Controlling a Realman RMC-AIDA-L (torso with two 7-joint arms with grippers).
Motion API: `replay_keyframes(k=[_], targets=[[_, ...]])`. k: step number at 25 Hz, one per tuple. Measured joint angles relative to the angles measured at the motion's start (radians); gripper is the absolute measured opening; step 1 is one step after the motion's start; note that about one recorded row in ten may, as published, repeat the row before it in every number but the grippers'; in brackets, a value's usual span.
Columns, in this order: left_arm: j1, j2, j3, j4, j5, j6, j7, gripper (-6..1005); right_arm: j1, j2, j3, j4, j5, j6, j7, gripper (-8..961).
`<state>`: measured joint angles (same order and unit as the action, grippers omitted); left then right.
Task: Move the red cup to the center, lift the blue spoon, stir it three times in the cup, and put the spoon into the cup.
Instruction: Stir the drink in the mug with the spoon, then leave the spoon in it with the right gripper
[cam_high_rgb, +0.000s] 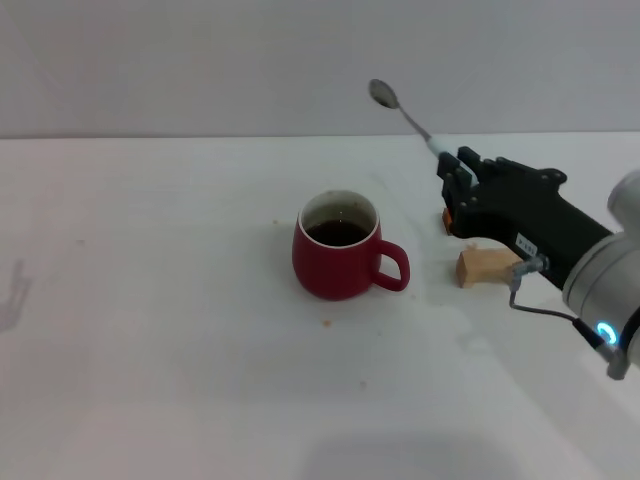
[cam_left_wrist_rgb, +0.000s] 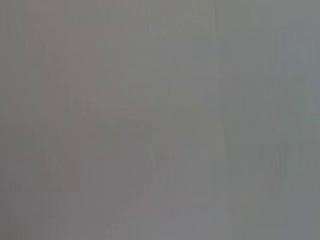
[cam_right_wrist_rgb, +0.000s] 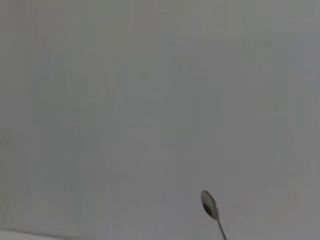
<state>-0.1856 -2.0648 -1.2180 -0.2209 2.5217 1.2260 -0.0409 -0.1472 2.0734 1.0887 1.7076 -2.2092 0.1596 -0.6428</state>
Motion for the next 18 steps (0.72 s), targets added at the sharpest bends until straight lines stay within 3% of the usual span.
replay_keyframes(k=[9,12,17,18], targets=[[-0.003,0.0,-0.002,0.0,0.0,0.004,0.001,847,0.073,0.001,0.15,0.137,-0.02,0.34,0.163,126],[-0.007,0.0,-0.002,0.0,0.0,0.004,0.001,847,0.149,0.001,0.182,0.18,-0.143,0.494,0.32,126],[-0.008,0.0,0.0,0.0,0.0,0.005,-0.001,846,0.215,0.001,0.188,0.24,-0.263,0.624,0.422,126],[-0.009,0.0,0.0,0.0,0.0,0.005,-0.001,846,0.255,0.001,0.201,0.274,-0.311,0.706,0.465,126]])
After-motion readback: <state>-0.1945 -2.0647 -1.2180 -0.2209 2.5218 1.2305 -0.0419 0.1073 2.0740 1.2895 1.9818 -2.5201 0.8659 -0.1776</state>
